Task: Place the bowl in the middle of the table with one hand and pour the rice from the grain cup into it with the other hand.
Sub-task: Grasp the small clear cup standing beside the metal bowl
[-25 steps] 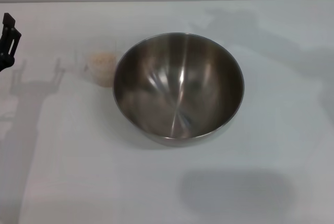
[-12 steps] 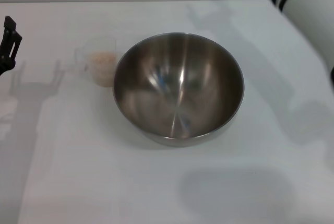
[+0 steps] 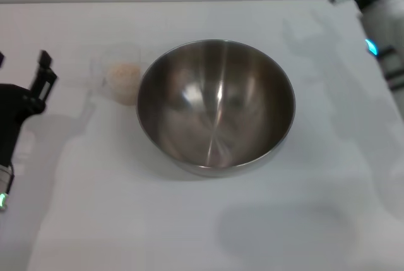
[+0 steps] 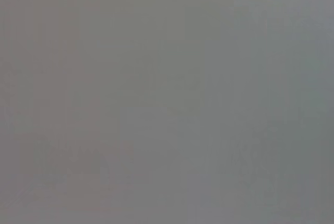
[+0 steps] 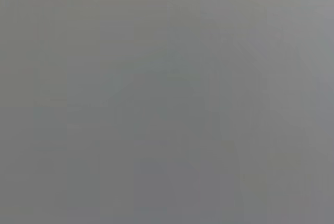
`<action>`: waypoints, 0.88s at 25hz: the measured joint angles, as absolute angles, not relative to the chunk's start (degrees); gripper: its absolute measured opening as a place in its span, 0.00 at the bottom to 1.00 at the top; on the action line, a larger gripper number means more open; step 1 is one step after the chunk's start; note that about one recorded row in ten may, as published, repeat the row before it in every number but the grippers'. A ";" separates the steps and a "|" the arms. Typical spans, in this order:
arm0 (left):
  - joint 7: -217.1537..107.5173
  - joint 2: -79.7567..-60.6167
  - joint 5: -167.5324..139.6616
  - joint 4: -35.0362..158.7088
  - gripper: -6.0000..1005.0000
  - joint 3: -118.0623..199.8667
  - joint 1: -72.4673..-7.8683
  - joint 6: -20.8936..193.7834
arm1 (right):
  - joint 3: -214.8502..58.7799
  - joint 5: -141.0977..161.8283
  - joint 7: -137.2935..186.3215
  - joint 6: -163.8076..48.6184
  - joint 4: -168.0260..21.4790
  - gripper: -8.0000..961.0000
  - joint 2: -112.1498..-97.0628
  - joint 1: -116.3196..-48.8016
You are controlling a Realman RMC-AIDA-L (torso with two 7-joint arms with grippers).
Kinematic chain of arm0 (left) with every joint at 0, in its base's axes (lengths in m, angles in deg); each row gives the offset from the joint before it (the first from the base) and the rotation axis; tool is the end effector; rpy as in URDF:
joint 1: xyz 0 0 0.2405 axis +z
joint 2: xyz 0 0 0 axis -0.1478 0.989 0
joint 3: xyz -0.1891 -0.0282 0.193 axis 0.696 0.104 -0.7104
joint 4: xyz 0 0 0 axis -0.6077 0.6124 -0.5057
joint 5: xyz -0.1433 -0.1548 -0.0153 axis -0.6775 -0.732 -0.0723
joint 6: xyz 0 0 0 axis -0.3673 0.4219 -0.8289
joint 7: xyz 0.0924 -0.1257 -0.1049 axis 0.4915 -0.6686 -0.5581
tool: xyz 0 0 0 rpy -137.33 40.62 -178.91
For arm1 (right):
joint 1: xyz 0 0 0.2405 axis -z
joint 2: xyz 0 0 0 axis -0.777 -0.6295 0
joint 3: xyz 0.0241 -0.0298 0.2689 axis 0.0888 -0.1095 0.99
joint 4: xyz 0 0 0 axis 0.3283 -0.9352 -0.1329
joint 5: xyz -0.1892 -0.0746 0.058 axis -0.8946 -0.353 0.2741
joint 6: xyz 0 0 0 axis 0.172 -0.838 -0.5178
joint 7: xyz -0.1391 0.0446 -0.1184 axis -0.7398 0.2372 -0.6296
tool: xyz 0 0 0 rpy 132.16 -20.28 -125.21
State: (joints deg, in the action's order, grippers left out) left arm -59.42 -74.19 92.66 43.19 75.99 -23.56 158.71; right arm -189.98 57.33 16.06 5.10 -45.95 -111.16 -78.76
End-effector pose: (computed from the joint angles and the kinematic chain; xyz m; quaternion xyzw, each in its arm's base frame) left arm -0.3232 0.3138 -0.0377 -0.6775 -0.2160 -0.3652 0.6008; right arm 0.1797 0.4115 -0.0112 -0.6747 0.0348 0.4383 0.5928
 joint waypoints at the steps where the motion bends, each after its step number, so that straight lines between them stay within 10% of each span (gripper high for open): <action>1: -59.37 -74.19 92.67 43.37 0.72 74.76 -23.51 158.73 | -190.04 57.32 17.73 7.94 -49.09 0.68 -111.21 -78.53; 22: -53.75 -74.36 92.53 43.37 0.71 71.35 -28.80 142.82 | -189.50 57.62 23.04 14.58 -63.69 0.68 -111.51 -75.28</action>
